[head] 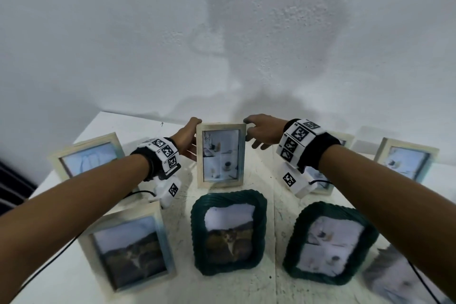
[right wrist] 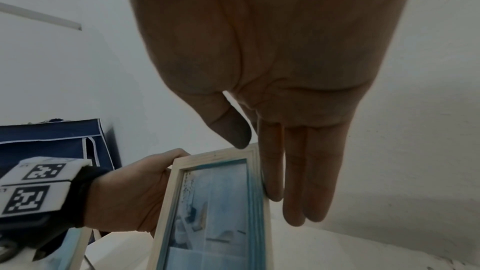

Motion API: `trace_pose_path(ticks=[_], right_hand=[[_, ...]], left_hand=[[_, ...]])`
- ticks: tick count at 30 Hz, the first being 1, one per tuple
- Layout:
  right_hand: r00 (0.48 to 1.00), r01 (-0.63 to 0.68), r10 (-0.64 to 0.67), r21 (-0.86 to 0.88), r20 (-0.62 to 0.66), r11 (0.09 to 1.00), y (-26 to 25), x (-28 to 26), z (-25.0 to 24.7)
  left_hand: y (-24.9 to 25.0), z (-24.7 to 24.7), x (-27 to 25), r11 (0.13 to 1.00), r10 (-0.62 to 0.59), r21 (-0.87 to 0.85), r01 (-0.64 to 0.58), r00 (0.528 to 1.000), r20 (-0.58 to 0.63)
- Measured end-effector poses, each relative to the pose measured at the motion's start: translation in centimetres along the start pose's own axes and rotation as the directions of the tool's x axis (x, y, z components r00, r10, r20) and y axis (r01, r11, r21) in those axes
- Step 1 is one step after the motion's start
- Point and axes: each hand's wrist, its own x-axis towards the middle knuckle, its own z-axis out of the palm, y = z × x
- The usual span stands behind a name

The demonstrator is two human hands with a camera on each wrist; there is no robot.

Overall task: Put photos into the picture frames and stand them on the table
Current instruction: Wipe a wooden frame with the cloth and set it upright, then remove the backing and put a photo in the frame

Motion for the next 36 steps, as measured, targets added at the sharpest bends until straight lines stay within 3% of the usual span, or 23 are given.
trace_pose_path(ticks=[4, 7, 13, 19, 22, 25, 28, 31, 33, 36], right_hand=[[0.999, 0.0, -0.002, -0.052, -0.033, 0.999, 0.1, -0.1, -0.3], [0.996, 0.025, -0.034, -0.099, -0.087, 0.995, 0.5, -0.6, -0.8], [0.979, 0.088, -0.122, -0.198, -0.163, 0.976, 0.4, -2.3, -1.8], [0.945, 0.247, -0.276, -0.168, -0.174, 0.954, -4.1, -2.9, -1.1], [0.918, 0.35, -0.373, -0.165, -0.138, 0.922, -8.1, -2.1, 0.3], [0.897, 0.424, -0.437, -0.159, -0.059, 0.892, -12.3, -1.2, 2.6], [0.884, 0.461, -0.466, -0.193, 0.021, 0.866, -16.1, 0.0, 5.6], [0.884, 0.466, -0.458, -0.277, 0.097, 0.84, -18.5, 1.3, 8.4], [0.888, 0.456, -0.445, -0.33, 0.111, 0.827, -19.6, 2.0, 9.7], [0.896, 0.435, -0.428, -0.438, 0.12, 0.787, -20.5, 3.3, 11.2]], left_hand=[[0.0, -0.8, -0.2, 0.997, -0.016, 0.073, 0.014, 0.999, 0.033], [0.6, -2.1, -0.7, 0.991, 0.0, 0.134, 0.002, 1.0, -0.013], [3.4, -4.9, -3.9, 0.982, 0.18, 0.089, -0.168, 0.974, -0.136], [5.5, -8.8, -11.1, 0.891, 0.451, 0.186, -0.415, 0.857, -0.248], [4.2, -12.1, -14.1, 0.871, 0.487, 0.281, -0.403, 0.786, -0.382], [1.1, -15.8, -16.0, 0.847, 0.496, 0.458, -0.27, 0.712, -0.497], [-2.9, -18.8, -16.8, 0.836, 0.438, 0.543, -0.077, 0.689, -0.577], [-6.9, -21.0, -16.3, 0.883, 0.252, 0.462, 0.081, 0.748, -0.614], [-9.1, -21.6, -15.7, 0.938, 0.108, 0.324, 0.126, 0.78, -0.616], [-11.0, -21.0, -14.5, 0.983, -0.001, 0.147, 0.107, 0.814, -0.581]])
